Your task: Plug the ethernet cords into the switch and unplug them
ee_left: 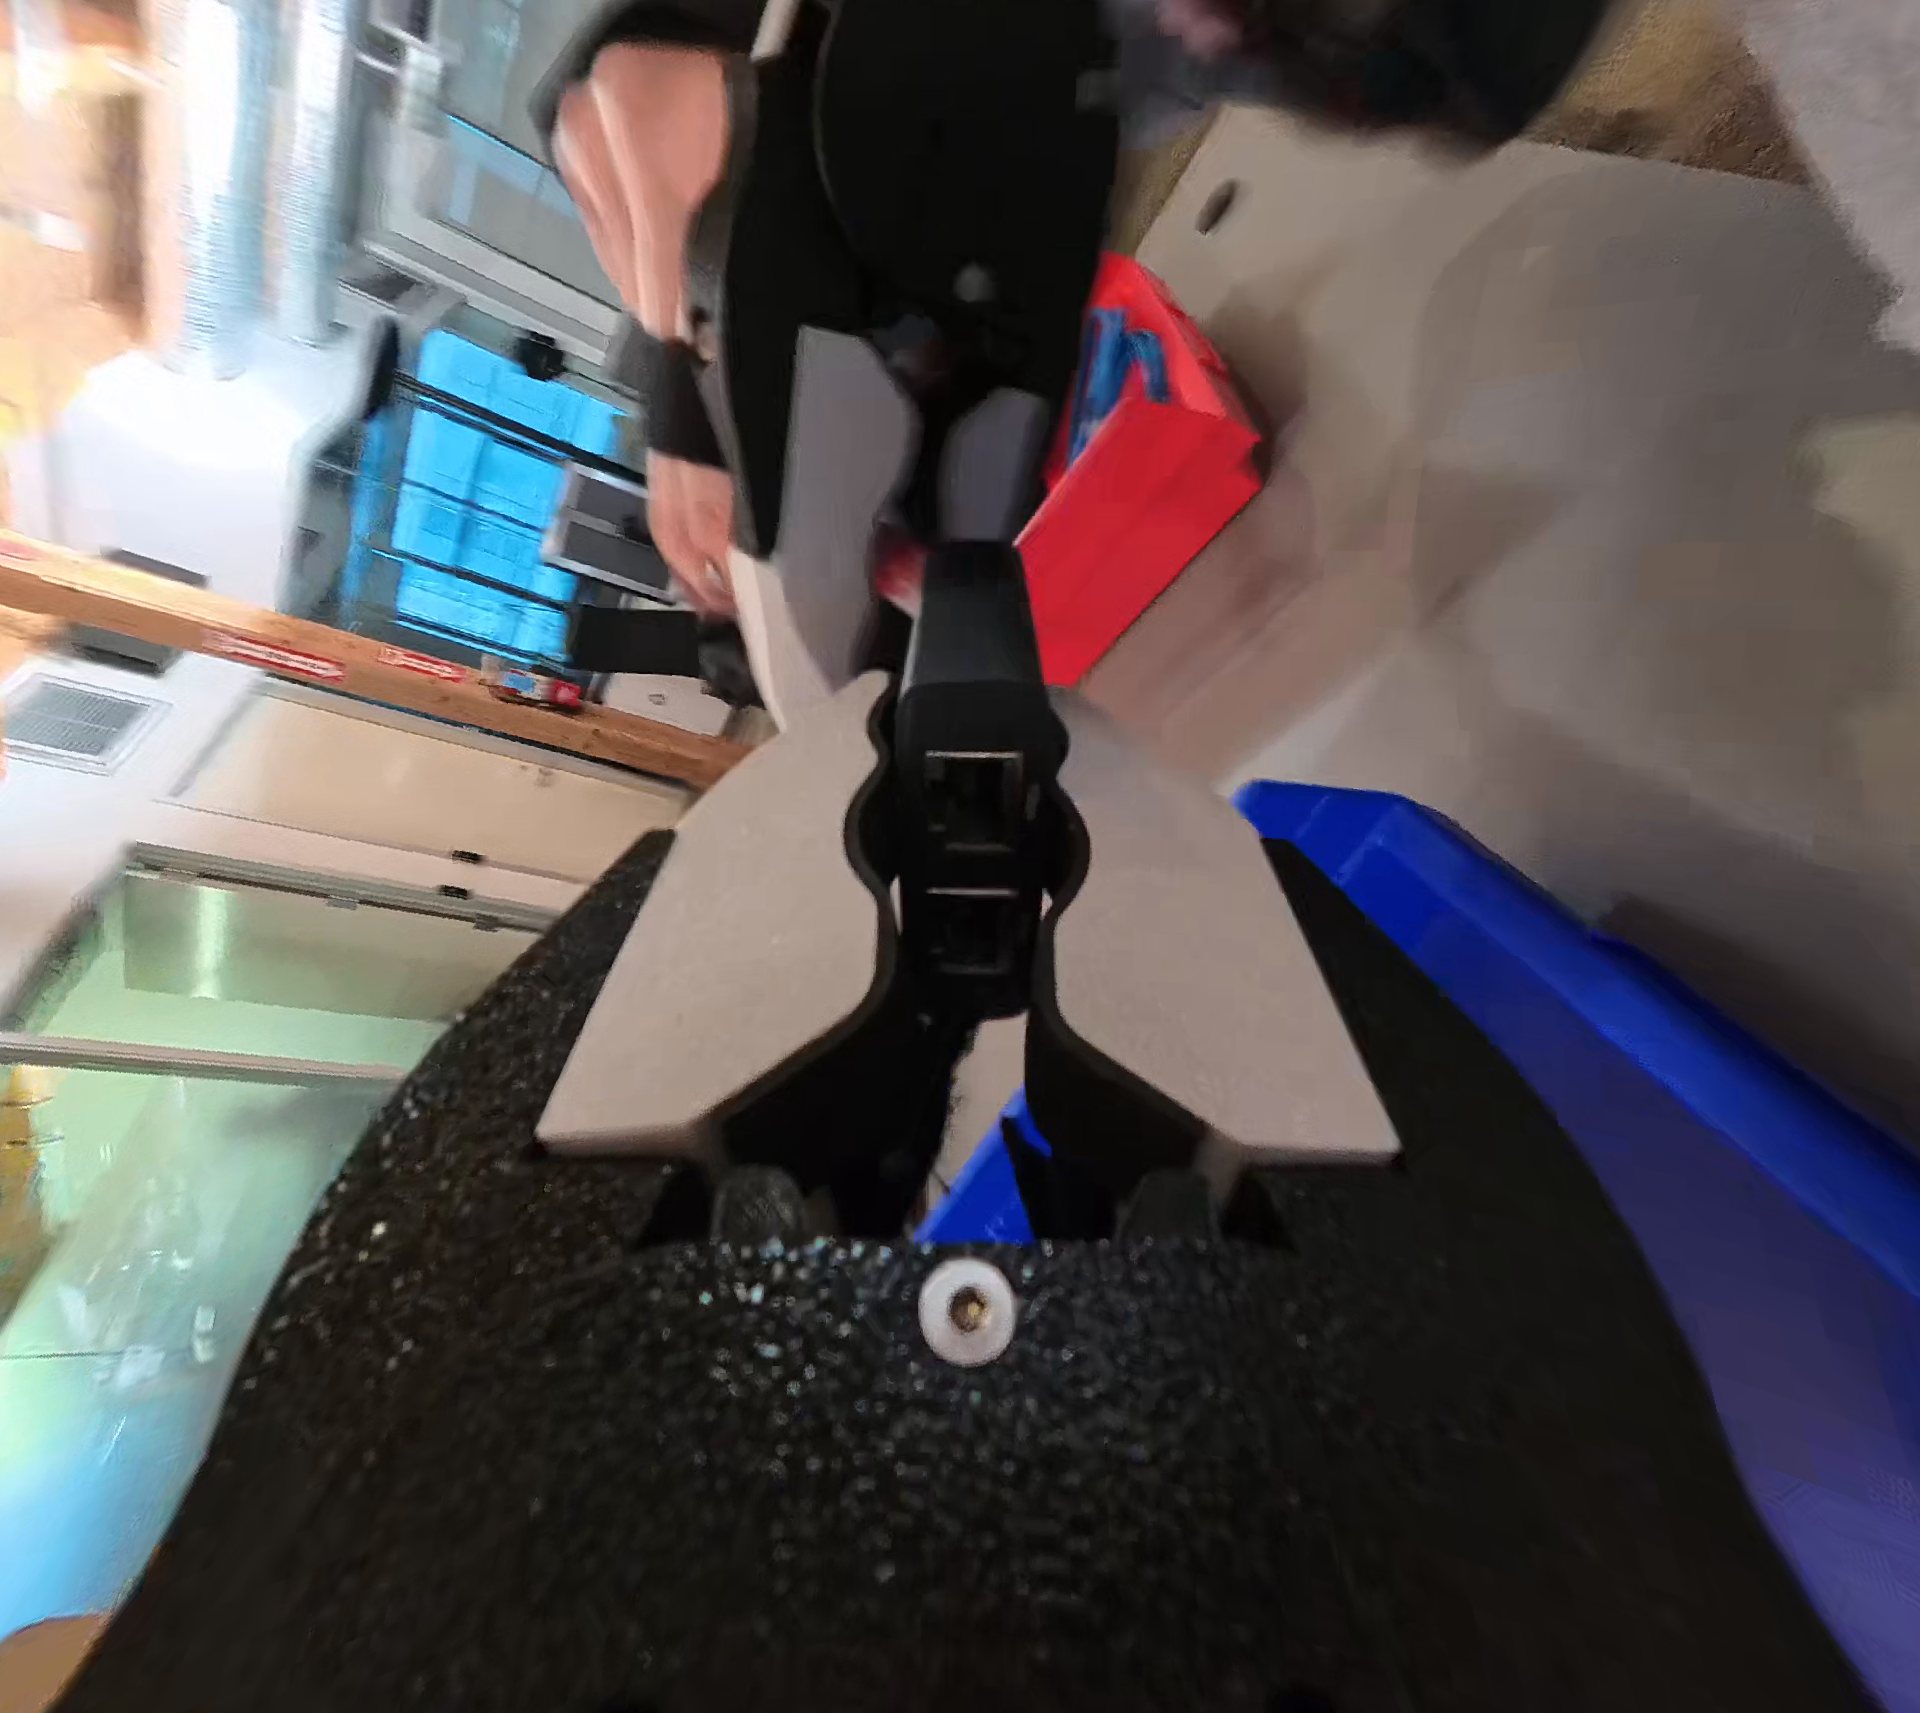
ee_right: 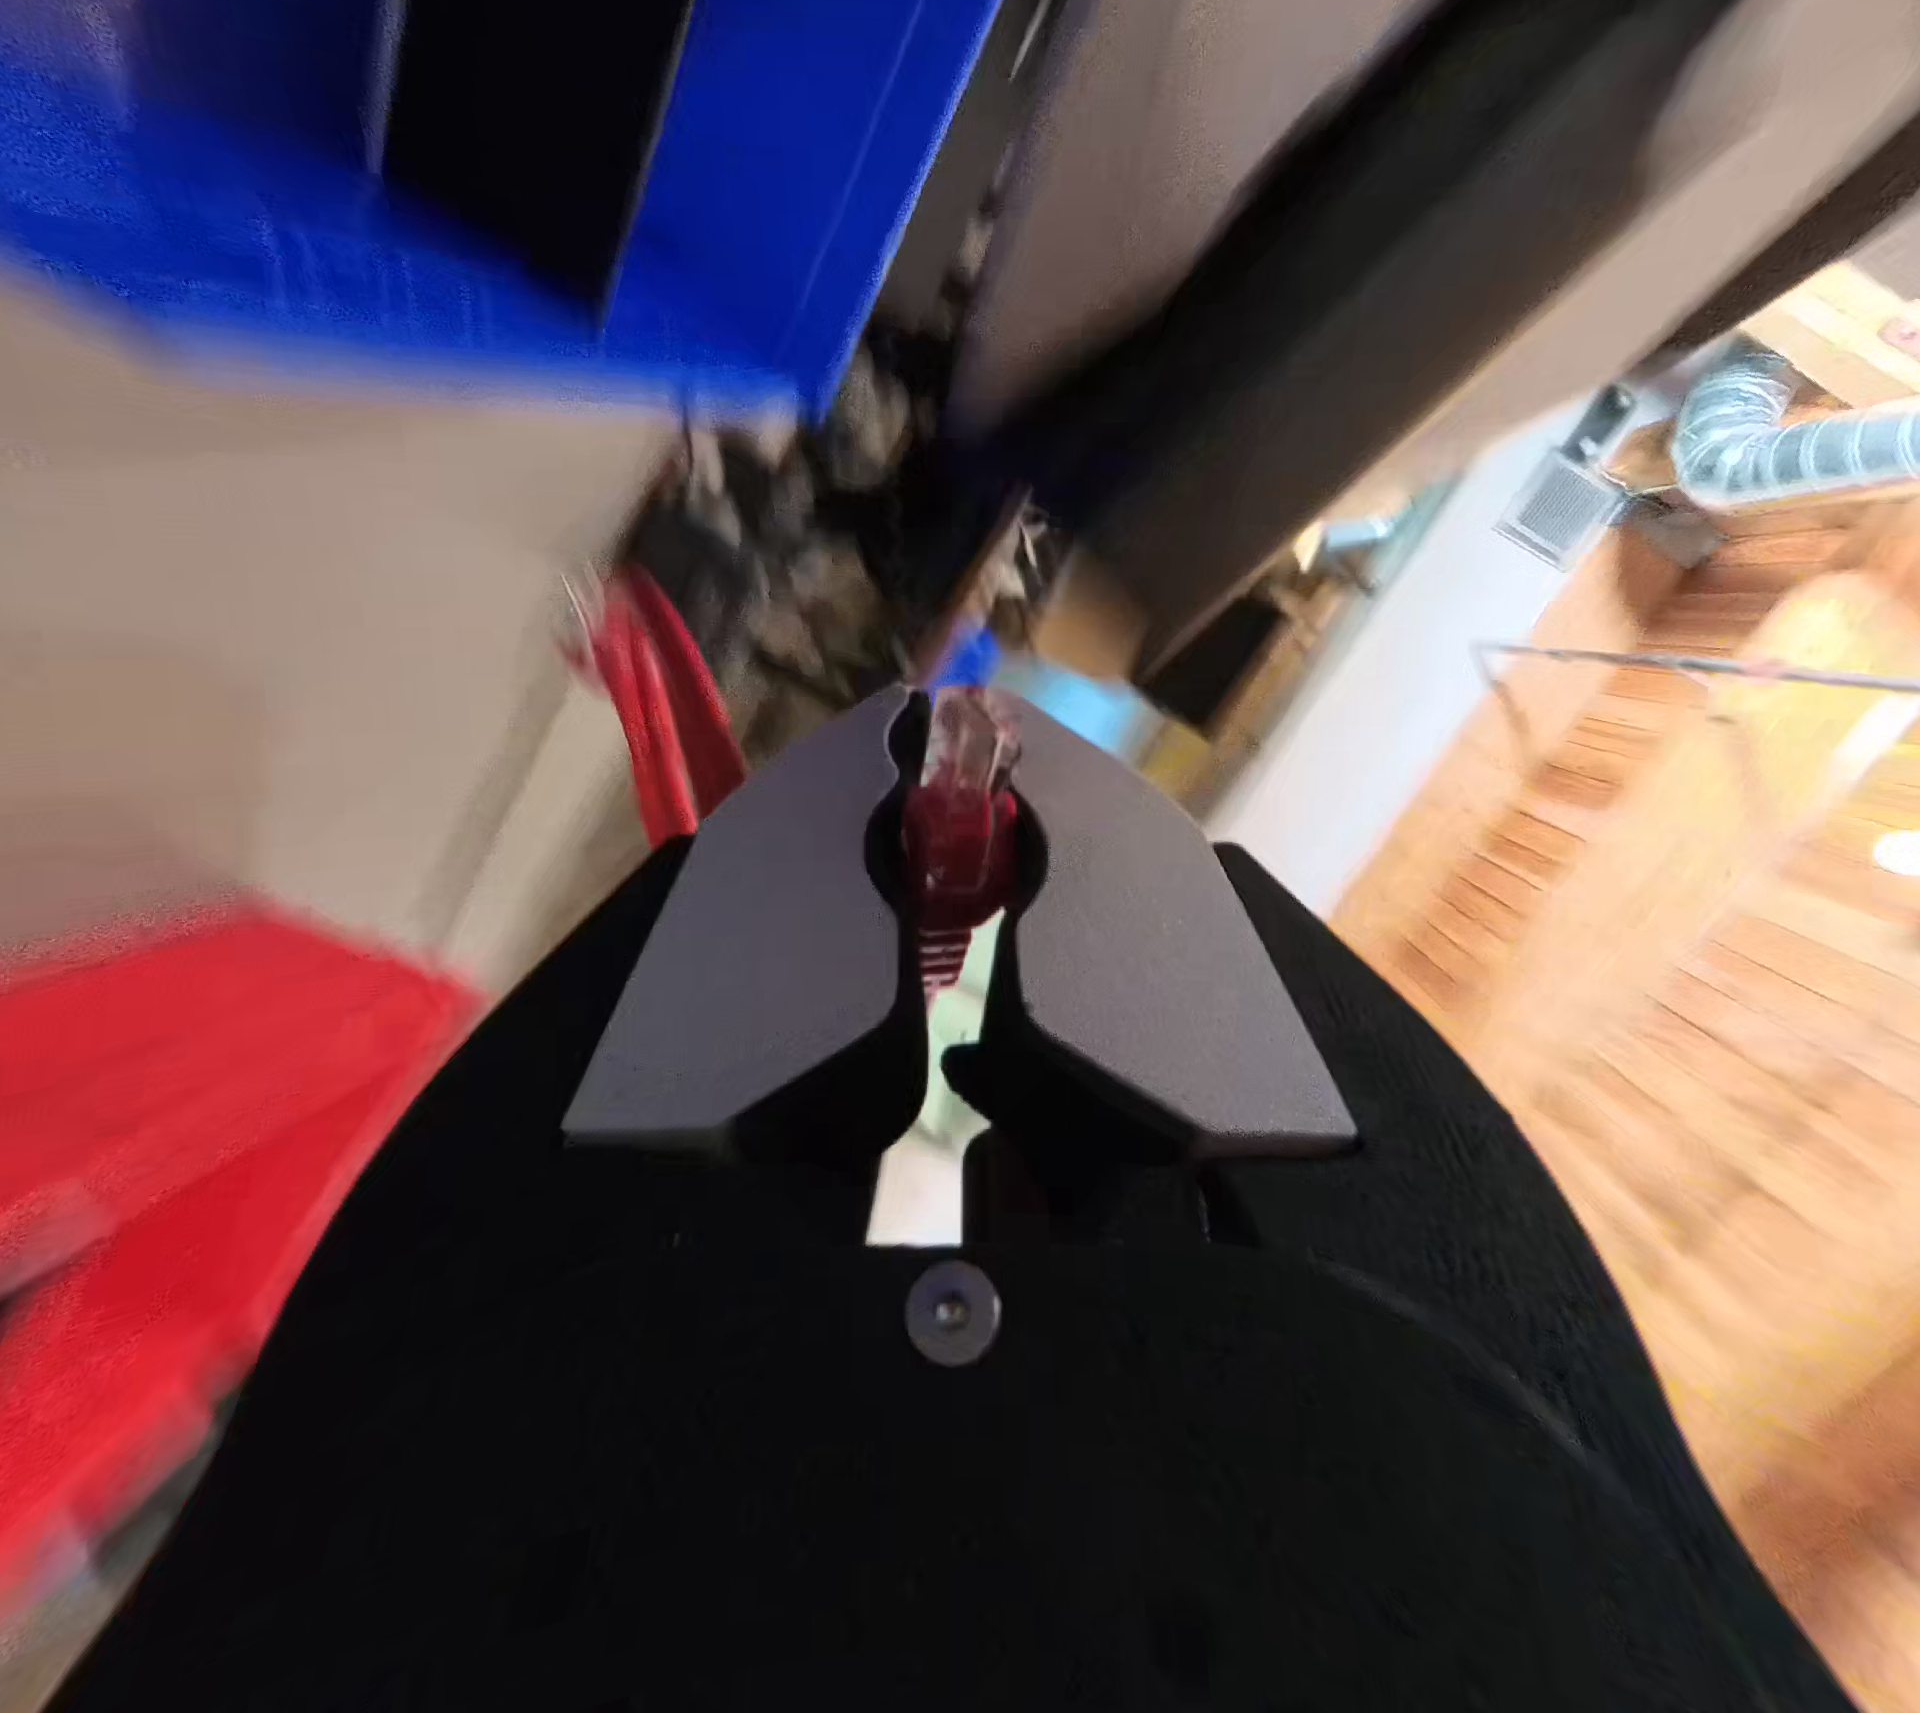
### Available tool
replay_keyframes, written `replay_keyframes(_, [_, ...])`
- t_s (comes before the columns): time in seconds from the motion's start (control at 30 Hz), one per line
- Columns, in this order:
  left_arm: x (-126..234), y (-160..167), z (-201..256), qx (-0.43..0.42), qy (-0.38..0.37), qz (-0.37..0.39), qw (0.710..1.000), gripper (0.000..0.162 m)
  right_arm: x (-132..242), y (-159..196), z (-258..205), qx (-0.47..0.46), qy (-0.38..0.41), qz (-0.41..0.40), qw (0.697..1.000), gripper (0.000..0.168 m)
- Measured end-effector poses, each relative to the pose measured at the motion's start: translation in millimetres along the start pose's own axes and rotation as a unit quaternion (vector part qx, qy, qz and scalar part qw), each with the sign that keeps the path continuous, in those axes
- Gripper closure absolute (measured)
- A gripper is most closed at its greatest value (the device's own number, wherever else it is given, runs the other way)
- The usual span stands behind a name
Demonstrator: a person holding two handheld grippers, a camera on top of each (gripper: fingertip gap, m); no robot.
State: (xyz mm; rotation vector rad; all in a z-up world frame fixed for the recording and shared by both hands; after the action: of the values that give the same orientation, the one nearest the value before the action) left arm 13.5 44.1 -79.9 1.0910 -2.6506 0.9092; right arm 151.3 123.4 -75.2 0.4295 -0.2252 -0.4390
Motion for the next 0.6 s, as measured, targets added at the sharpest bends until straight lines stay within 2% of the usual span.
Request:
replay_keyframes(0.03, [18,5,-4,0.021,-0.036,-0.004,0.999,0.140,-1,25,-7,0.049,0.010,-0.068,0.996,0.161])
replay_keyframes(0.1, [57,14,-11,0.056,-0.115,-0.006,0.992,0.140,9,71,-20,-0.027,-0.040,-0.128,0.991,0.160])
replay_keyframes(0.13, [63,14,-11,0.061,-0.124,0.003,0.990,0.141,16,84,-22,-0.063,-0.055,-0.158,0.984,0.160])
replay_keyframes(0.2, [53,11,-12,0.049,-0.125,0.007,0.991,0.141,32,103,-27,-0.120,-0.091,-0.191,0.970,0.160])
replay_keyframes(0.27, [39,14,-14,0.054,-0.108,-0.009,0.993,0.141,51,123,-35,-0.235,-0.148,-0.178,0.944,0.159])
replay_keyframes(0.33, [29,21,-15,0.070,-0.097,-0.003,0.993,0.141,72,145,-53,-0.305,-0.189,-0.175,0.917,0.158])
replay_keyframes(0.47, [16,28,-17,0.098,-0.086,0.018,0.991,0.141,103,168,-94,-0.365,-0.199,-0.191,0.889,0.159])
replay_keyframes(0.6, [8,31,-17,0.109,-0.083,0.009,0.991,0.141,112,176,-129,-0.324,-0.140,-0.256,0.900,0.160])
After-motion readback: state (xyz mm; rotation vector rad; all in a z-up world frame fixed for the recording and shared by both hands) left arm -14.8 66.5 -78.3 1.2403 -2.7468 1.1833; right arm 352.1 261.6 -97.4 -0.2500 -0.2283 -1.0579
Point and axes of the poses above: each gripper's, where its closed fingertips meet, x back along the fingers, y out of its underside, z = x × y across the jaws, the point moved 10 cm from there along x, back along the fingers, and after that the axes turned 8 degrees about y, right-handed, at the moved point
